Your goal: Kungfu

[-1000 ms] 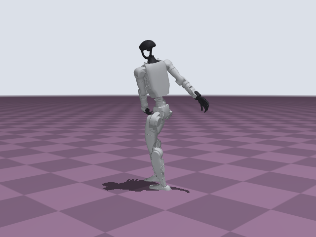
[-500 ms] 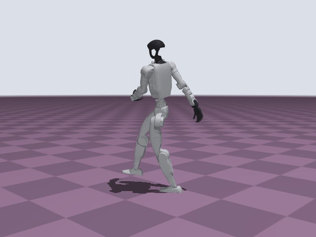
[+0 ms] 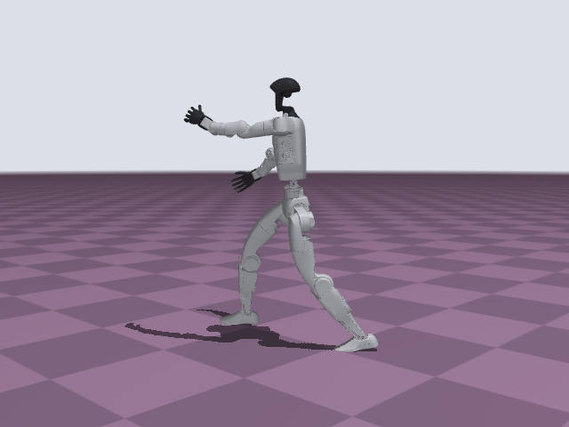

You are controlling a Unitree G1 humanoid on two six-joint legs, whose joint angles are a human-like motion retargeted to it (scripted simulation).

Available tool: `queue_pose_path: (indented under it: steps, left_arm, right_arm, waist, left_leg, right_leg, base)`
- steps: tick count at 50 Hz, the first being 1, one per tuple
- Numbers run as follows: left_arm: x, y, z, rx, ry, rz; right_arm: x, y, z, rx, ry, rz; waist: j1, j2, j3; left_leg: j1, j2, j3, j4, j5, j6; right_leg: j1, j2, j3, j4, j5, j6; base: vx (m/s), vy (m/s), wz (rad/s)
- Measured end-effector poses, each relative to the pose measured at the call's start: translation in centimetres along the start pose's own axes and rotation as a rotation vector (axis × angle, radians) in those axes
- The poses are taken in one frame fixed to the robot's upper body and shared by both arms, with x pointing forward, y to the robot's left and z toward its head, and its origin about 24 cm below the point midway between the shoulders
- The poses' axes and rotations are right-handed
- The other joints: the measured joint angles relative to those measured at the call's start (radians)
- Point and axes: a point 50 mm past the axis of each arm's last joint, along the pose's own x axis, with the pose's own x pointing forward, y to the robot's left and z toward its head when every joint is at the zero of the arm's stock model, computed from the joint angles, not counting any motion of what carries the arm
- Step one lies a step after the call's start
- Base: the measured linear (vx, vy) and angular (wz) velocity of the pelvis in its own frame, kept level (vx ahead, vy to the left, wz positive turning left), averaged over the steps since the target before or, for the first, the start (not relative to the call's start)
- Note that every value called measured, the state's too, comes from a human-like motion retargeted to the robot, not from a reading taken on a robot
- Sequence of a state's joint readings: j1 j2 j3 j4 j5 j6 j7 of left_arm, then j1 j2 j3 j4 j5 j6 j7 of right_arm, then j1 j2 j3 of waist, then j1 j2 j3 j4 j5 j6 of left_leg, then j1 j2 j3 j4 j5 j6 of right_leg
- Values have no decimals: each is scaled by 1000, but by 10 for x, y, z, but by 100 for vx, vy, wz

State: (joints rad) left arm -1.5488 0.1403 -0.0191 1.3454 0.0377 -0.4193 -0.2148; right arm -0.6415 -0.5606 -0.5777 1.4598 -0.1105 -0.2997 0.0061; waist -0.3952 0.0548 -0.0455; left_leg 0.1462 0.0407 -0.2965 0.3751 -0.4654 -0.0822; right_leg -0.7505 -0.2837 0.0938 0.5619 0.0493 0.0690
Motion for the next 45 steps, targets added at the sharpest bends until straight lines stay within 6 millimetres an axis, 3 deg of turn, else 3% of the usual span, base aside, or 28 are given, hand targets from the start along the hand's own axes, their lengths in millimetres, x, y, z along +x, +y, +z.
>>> queue_pose_path:
  steps: [3, 5, 8, 12, 15, 21, 26, 31, 36, 41, 45]
  left_arm:
    - [2, -3, 11, -109, -103, 36]
    - [-2, -6, 12, -137, -181, 90]
    - [-2, -17, 8, -159, -176, 126]
    - [-5, -31, -8, -210, -109, 7]
    - [-10, -33, -20, -249, -56, -50]
    - [-20, -35, -39, -316, -1, -98]
    - [-43, -50, -72, -421, 89, -224]
    - [-107, -85, -131, -629, 239, -379]
    - [-208, -153, -179, -1092, 370, -349]
    - [-324, -197, -189, -1398, 453, 27]
    - [-397, -208, -178, -1396, 525, 403]
  right_arm:
    - [8, -5, 24, 96, 59, 15]
    - [10, -11, 39, 150, -8, 15]
    - [12, -18, 68, 133, -148, -3]
    - [9, -35, 88, 26, -285, 0]
    - [5, -50, 95, -6, -343, 32]
    - [-4, -75, 94, 42, -395, 74]
    - [-13, -89, 82, 84, -416, 106]
    - [-32, -80, 39, 173, -379, 268]
    - [-75, -30, -39, 541, -266, 543]
    - [-131, 45, -89, 911, -162, 758]
    - [-166, 71, -117, 993, -83, 744]
  waist:
    - [-52, 25, 16]
    - [-114, 50, 20]
    - [-146, 60, 67]
    - [-220, 73, 104]
    - [-244, 62, 118]
    - [-243, 45, 144]
    - [-221, 58, 155]
    - [-171, 69, 137]
    - [-59, 78, 66]
    - [15, 90, 54]
    - [29, 97, 42]
  left_leg:
    - [-41, 94, 119, -37, 93, -49]
    - [-111, 160, 165, -23, 155, -104]
    - [-148, 231, 363, -71, 255, -159]
    - [-179, 272, 617, -182, 358, -180]
    - [-202, 260, 707, -254, 416, -180]
    - [-269, 237, 692, -313, 501, -180]
    - [-289, 258, 752, -357, 526, -180]
    - [-301, 258, 715, -381, 523, -180]
    - [-352, 236, 682, -387, 511, -180]
    - [-375, 231, 651, -378, 497, -180]
    - [-377, 219, 644, -380, 489, -180]
  right_leg:
    - [-46, -33, -90, 172, -144, -29]
    - [-50, -75, -158, 205, -164, -36]
    - [-49, -78, -187, 236, -201, -55]
    - [-39, -135, -247, 251, -222, -52]
    - [-44, -166, -253, 259, -239, -41]
    - [-38, -219, -282, 278, -277, -30]
    - [11, -249, -348, 303, -336, -30]
    - [63, -271, -398, 329, -383, -26]
    - [52, -298, -413, 350, -402, -20]
    - [54, -302, -416, 341, -398, -17]
    - [67, -308, -415, 316, -375, -5]
  base:
    - [-32, -61, 143]
    - [-30, -70, 218]
    - [-44, -51, 141]
    - [-35, -39, 155]
    - [-33, -30, 120]
    - [-24, -19, 95]
    - [-9, -12, 90]
    - [6, -8, 71]
    - [11, -5, 58]
    - [13, 9, 16]
    - [22, 12, 6]
